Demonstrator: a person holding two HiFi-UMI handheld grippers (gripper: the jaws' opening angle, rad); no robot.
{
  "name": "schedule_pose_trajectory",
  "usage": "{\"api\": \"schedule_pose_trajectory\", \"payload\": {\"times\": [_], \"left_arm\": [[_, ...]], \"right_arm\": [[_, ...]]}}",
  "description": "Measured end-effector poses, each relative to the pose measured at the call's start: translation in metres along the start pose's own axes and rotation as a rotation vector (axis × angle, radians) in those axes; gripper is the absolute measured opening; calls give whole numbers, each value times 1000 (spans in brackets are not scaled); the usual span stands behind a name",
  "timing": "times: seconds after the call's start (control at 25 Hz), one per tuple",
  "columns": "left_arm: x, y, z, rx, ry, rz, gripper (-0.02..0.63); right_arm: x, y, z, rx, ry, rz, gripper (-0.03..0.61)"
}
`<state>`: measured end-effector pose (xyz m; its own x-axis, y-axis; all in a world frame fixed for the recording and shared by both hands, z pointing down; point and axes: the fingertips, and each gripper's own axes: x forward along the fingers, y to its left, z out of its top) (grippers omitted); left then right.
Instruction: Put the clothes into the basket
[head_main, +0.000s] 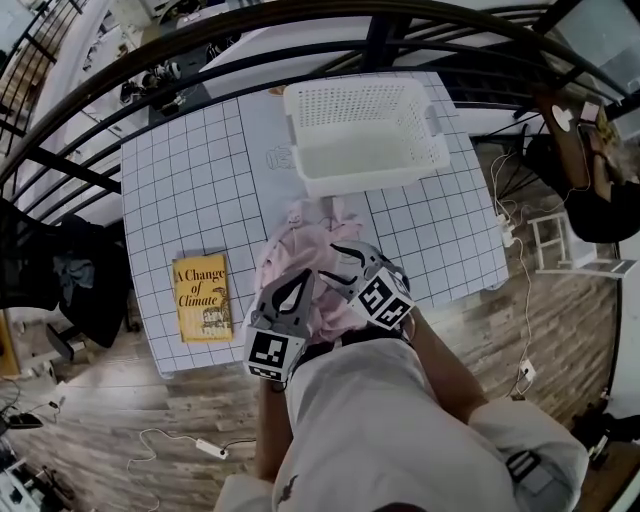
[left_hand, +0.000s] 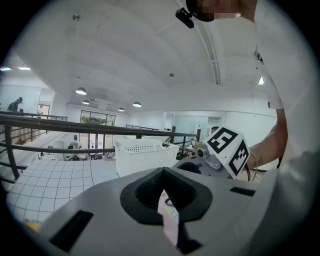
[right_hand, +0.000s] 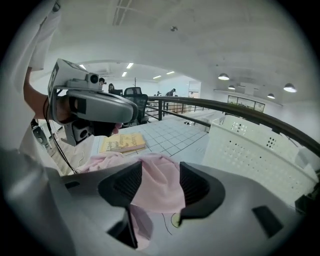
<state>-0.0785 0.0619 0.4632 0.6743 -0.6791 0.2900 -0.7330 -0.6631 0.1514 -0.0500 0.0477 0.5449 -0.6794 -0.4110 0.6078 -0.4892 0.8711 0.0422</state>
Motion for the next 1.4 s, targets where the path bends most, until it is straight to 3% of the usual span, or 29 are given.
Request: {"api": "schedule_pose_trajectory", "payload": {"times": [0.64, 1.16, 1.4], "left_arm": [[4, 2, -19, -17, 56, 30, 3], [2, 6, -36, -44, 99, 42, 3], [-5, 7, -41, -49, 111, 55, 3]], "right_arm": [[46, 31, -40, -164, 169, 186, 345], [89, 41, -69, -244, 237, 242, 434], [106, 42, -78, -229, 230, 261, 439]]}}
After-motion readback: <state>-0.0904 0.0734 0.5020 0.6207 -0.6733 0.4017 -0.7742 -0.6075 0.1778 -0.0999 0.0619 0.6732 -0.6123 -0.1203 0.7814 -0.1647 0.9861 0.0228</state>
